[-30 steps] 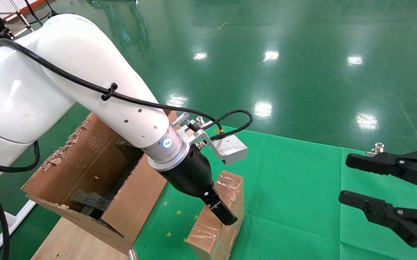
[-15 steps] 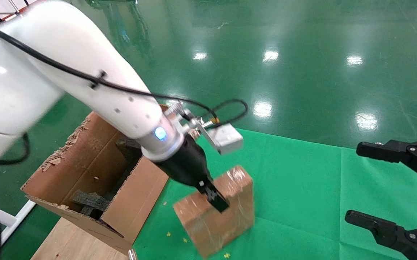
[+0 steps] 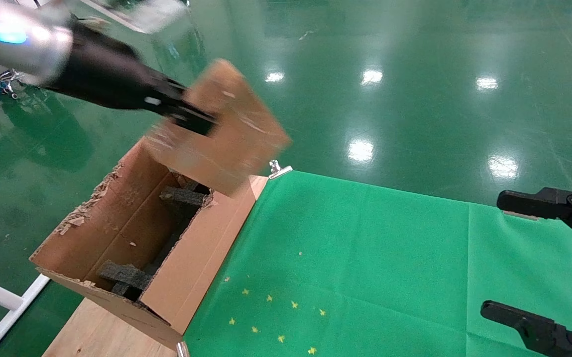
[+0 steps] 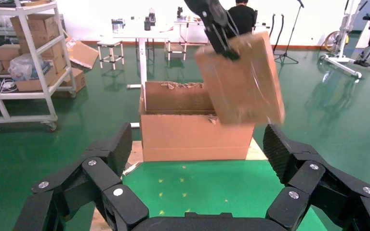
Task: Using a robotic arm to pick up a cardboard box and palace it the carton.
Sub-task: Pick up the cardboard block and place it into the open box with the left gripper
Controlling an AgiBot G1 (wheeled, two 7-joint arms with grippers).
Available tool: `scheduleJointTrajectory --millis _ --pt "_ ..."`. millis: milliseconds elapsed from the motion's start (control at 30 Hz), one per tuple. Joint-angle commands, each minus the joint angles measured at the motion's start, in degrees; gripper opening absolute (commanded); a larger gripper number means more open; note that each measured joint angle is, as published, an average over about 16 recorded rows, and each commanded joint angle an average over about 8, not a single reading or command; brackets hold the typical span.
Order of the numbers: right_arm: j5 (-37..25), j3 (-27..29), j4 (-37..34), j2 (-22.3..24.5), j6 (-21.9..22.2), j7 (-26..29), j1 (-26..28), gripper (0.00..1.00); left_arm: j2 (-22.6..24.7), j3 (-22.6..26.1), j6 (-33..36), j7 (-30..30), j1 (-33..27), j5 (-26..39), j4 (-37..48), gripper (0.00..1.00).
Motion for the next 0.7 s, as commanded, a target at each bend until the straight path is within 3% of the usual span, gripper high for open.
scheduleJointTrajectory --millis 33,167,367,700 --pt "0.00 0.00 0.00 0.00 0.00 0.00 0.00 1.00 -2.86 -0.47 -0.03 1.91 -1.83 2.24 0.30 0.00" --pt "0.00 0.00 0.00 0.00 0.00 0.00 0.00 1.00 -7.01 1.01 -2.21 6.55 0.50 5.86 4.50 0.00" --pt "0.00 -0.01 0.00 0.00 0.00 0.00 0.00 1.00 -10.21 3.11 -7.37 13.68 6.87 6.26 15.74 0.00" --pt "0.01 -0.01 0.00 0.00 0.00 0.00 0.00 1.00 -7.23 3.53 -19.14 19.38 13.82 4.77 33.53 0.00"
